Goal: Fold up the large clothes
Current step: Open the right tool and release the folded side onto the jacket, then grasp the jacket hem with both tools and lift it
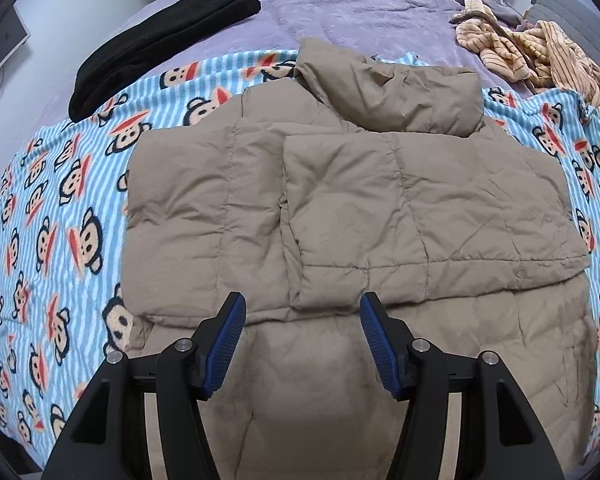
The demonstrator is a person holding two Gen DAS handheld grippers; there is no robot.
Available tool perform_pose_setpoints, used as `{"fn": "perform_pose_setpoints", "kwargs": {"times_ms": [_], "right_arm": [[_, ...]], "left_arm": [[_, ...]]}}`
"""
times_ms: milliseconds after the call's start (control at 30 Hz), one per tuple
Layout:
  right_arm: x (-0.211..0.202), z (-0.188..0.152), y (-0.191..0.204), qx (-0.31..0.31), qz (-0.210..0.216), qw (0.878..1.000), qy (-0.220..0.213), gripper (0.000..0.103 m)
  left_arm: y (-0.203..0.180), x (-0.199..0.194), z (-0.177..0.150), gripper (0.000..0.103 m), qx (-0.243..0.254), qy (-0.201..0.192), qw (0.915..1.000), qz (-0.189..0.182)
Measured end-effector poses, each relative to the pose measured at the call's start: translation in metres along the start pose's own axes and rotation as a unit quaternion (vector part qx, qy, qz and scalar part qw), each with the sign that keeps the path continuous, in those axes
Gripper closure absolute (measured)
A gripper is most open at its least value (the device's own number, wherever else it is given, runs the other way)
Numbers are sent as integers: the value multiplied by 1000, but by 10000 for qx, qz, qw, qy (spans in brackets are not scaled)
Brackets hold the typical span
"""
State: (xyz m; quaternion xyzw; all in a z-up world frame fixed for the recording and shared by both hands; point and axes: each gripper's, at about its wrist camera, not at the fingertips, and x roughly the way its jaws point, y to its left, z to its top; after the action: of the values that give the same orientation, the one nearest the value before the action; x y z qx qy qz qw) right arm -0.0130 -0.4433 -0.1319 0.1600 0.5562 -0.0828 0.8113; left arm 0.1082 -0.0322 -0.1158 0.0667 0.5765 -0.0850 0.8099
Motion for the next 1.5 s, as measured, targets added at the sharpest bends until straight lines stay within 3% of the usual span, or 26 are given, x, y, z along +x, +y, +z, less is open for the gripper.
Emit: {"fn": "perform_pose_setpoints", "kwargs": {"times_ms": [233, 267, 300, 367, 400, 533, 600, 1100, 1500], "right_arm": [[-20, -23, 6, 177, 295, 9988, 347, 42], [-22, -26, 7, 196, 318, 9985, 398, 42], [-24, -30, 7, 227, 358, 9981, 451, 41], [-30, -37, 9, 271, 440, 9972, 541, 33], [-34, -41, 11, 288, 491, 9967, 572, 29], [-47, -56, 17, 257, 608, 9957, 653, 28], [-51, -64, 19, 257, 665, 9947, 738, 20], [-62, -118, 35, 361, 1133, 9852, 1235, 17], [-58, -183, 49, 1014, 1137, 9757, 1573, 17]], "left_arm": [[0, -43, -28, 42, -47, 98, 9999, 29], [-1, -48, -33, 37, -46, 86, 9999, 43], [-2, -54, -38, 16, -49, 85, 9999, 84], [-3, -68, -50, 1, -81, -14, 9998, 165], [-4, -75, -56, 1, -56, -36, 9998, 170], [-5, -87, -79, 1, -100, 180, 9996, 209], [-3, -91, -92, 1, -187, 294, 9992, 190], [3, -109, -155, 1, -240, 774, 9962, 306], [44, -92, -206, 1, -104, 1009, 9943, 323]]}}
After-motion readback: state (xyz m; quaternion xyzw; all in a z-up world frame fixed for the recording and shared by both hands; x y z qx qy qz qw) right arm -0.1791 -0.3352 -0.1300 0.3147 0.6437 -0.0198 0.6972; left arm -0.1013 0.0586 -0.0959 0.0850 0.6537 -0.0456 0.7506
